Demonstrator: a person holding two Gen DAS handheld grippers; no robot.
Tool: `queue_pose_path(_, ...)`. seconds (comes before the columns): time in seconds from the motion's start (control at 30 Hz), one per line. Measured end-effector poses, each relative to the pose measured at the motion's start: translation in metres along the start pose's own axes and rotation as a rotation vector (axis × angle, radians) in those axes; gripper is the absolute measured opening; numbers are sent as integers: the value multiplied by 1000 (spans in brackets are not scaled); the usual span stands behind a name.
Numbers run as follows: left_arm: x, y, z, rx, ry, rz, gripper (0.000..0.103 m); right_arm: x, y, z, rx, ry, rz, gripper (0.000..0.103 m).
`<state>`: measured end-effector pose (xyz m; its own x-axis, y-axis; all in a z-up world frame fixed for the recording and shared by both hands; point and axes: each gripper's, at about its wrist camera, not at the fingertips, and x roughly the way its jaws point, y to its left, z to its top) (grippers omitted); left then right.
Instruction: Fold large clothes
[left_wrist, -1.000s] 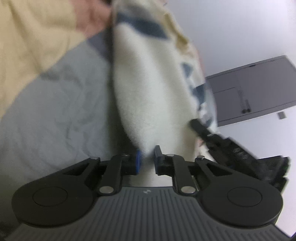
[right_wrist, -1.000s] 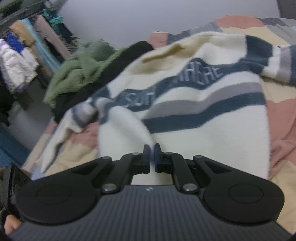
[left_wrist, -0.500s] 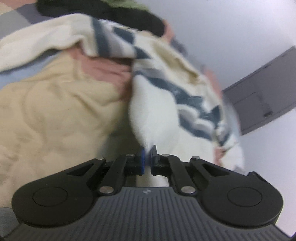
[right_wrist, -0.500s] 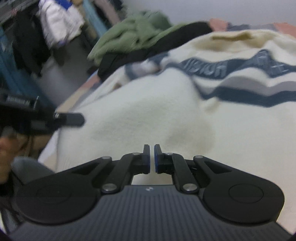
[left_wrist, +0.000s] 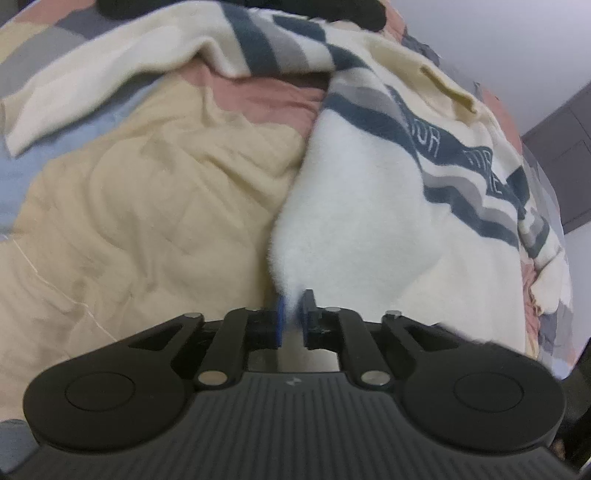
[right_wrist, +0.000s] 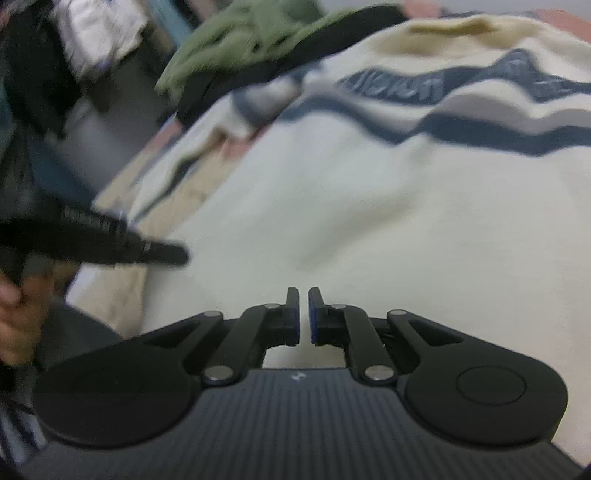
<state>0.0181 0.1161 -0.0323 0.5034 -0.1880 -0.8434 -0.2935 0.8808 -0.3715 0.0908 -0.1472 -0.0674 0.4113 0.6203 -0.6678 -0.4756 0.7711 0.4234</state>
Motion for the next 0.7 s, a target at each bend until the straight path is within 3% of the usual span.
queue_pose_path(0.07, -10, -5, -2, 18, -25, 7, 44, -18, -12, 2, 61, -47, -19, 9)
queue_pose_path(0.13, -24, -13, -3, 45, -73, 1, 52, -35, -27, 2, 123, -94, -46, 9)
queue_pose_path(0.23, -45, -26, -6, 86, -144, -6, 55, -60, -48, -1, 220, -157, -94, 10)
queue_pose_path(0.3, -49, -35, -6, 102, -166, -26, 56, -75, -65, -4, 281, -192, -136, 22)
queue_pose_path(0.37, -48, -49, -5, 111, -172, -57, 56, -88, -79, -9, 346, -237, -174, 58)
queue_pose_path(0.4, -45, -56, -5, 114, -173, -74, 56, -95, -85, -10, 376, -262, -189, 62)
queue_pose_path(0.53, -22, -90, -2, 137, -165, -124, 56, -107, -107, -14, 486, -314, -249, 63)
queue_pose_path(0.7, 28, -117, 1, 139, -91, -180, 56, -99, -142, -23, 668, -263, -271, 63)
